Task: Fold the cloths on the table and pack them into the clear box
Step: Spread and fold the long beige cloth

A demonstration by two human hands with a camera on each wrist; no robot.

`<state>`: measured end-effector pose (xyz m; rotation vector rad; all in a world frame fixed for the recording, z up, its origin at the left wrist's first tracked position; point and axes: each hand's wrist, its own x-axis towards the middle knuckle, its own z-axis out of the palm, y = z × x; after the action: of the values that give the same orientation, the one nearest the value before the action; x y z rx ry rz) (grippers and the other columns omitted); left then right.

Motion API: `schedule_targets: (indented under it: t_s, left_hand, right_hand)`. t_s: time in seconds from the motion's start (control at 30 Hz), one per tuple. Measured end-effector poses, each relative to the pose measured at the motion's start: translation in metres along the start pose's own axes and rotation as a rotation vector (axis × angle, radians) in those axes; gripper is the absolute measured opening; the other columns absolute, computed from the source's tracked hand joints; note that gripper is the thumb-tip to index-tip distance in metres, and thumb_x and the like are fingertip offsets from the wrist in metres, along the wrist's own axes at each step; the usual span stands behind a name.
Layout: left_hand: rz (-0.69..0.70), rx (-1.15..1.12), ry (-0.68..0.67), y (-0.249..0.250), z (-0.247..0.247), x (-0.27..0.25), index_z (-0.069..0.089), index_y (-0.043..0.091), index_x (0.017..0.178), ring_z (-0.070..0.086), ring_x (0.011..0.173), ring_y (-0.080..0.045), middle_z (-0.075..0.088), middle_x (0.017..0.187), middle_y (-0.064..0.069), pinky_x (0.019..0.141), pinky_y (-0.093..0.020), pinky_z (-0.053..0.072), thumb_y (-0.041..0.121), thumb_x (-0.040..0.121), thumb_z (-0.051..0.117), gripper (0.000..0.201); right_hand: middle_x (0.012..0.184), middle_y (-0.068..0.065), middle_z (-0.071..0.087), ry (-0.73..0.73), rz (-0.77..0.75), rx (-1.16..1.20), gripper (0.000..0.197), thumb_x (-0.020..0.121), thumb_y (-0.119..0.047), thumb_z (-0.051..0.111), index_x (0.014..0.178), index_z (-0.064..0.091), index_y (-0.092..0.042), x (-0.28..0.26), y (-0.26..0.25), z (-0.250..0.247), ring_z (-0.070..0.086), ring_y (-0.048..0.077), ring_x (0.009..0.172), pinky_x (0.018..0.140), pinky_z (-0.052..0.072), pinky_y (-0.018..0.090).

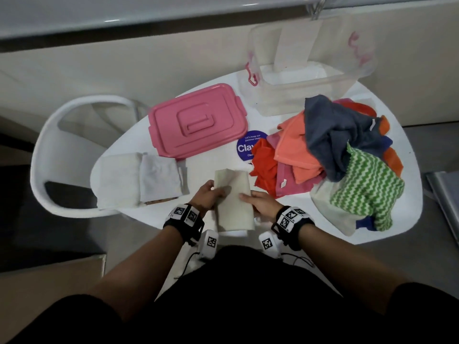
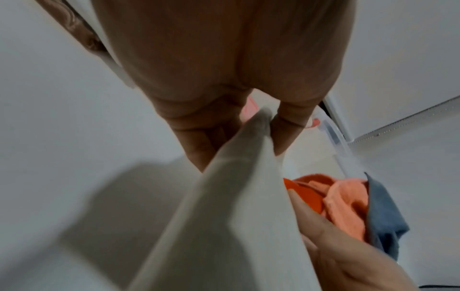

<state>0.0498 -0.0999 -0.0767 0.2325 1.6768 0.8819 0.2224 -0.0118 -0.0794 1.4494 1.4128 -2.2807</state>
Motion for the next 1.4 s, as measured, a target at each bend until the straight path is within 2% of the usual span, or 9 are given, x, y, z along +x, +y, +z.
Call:
schedule_targets:
  t_s: [0.13,0.27,0.5,0.67,0.97,1.07,1.17,1.3,1.4]
  left_hand:
    - [0.029,0.007,0.056,0.002,-0.049,0.005,0.047,0.015,0.112,0.062,0.075,-0.015,0.064,0.097,-0.006,0.057,-0.025,0.049,0.017,0.091,0.066,0.028]
    - [0.095,0.115,0.068,0.008,-0.110,0.001,0.039,0.014,0.128,0.066,0.095,-0.028,0.063,0.109,-0.010,0.078,-0.045,0.057,0.036,0.091,0.062,0.049]
    - [0.194,0.248,0.260,0.003,-0.224,-0.001,0.042,0.011,0.125,0.062,0.079,-0.026,0.060,0.088,-0.001,0.071,-0.036,0.048,0.029,0.094,0.059,0.040]
    - [0.211,0.226,0.384,-0.004,-0.292,-0.006,0.041,0.020,0.137,0.062,0.092,-0.020,0.063,0.108,-0.002,0.080,-0.026,0.044,0.026,0.095,0.060,0.047]
    - [0.247,0.227,0.419,-0.026,-0.322,0.008,0.033,0.017,0.146,0.057,0.098,-0.018,0.059,0.125,-0.006,0.067,-0.008,0.042,0.022,0.097,0.059,0.056]
    - [0.334,0.348,0.580,-0.036,-0.326,0.010,0.036,0.016,0.145,0.057,0.106,-0.027,0.056,0.129,-0.013,0.087,-0.032,0.046,0.041,0.089,0.064,0.068]
    - [0.486,0.741,0.704,-0.044,-0.329,0.014,0.045,0.010,0.139,0.049,0.117,-0.035,0.052,0.132,-0.016,0.096,-0.046,0.042,0.055,0.083,0.053,0.072]
    - [0.661,1.007,0.506,-0.046,-0.315,0.022,0.041,0.017,0.145,0.032,0.140,-0.032,0.034,0.154,-0.012,0.110,-0.048,0.032,0.038,0.097,0.038,0.053]
    - [0.548,1.149,0.352,-0.058,-0.308,0.035,0.025,0.019,0.155,0.001,0.151,-0.025,0.008,0.164,-0.006,0.121,-0.050,0.006,0.045,0.096,0.013,0.065]
  right_hand:
    - [0.100,0.007,0.069,0.074,-0.064,0.018,0.019,0.094,-0.007,0.061,0.113,0.059,-0.009,0.024,-0.028,0.050,0.067,0.022,0.087,0.076,0.056,0.030]
    - [0.119,0.013,0.066,0.121,-0.130,-0.038,0.025,0.092,-0.007,0.064,0.112,0.053,-0.015,0.045,-0.060,0.111,0.063,0.031,0.110,0.098,0.050,0.047]
    - [0.120,0.008,0.064,0.056,-0.157,-0.159,0.035,0.081,-0.020,0.068,0.110,0.049,-0.025,0.092,-0.101,0.218,0.064,0.029,0.108,0.094,0.052,0.055]
    - [0.122,0.006,0.060,0.015,-0.127,-0.245,0.031,0.091,-0.011,0.062,0.114,0.043,-0.018,0.115,-0.113,0.282,0.071,0.038,0.089,0.059,0.060,0.049]
    - [0.120,0.007,0.064,0.066,-0.184,-0.359,0.051,0.090,-0.018,0.064,0.135,0.042,-0.022,0.140,-0.108,0.310,0.062,0.026,0.109,0.097,0.051,0.046]
    - [0.106,0.000,0.062,0.116,-0.224,-0.356,0.075,0.087,-0.028,0.071,0.148,0.029,-0.028,0.139,-0.110,0.309,0.063,0.020,0.099,0.094,0.053,0.041]
    - [0.095,-0.002,0.057,0.195,-0.387,-0.610,0.062,0.086,-0.026,0.071,0.139,0.039,-0.027,0.133,-0.112,0.309,0.060,0.016,0.086,0.089,0.052,0.039]
    - [0.119,0.000,0.054,0.069,-0.474,-1.072,0.040,0.090,-0.019,0.060,0.129,0.055,-0.027,0.125,-0.109,0.310,0.058,0.019,0.101,0.091,0.049,0.035]
    - [0.123,0.003,0.055,0.047,-0.501,-1.169,0.037,0.089,-0.012,0.057,0.124,0.064,-0.020,0.125,-0.103,0.307,0.053,0.025,0.114,0.092,0.049,0.036]
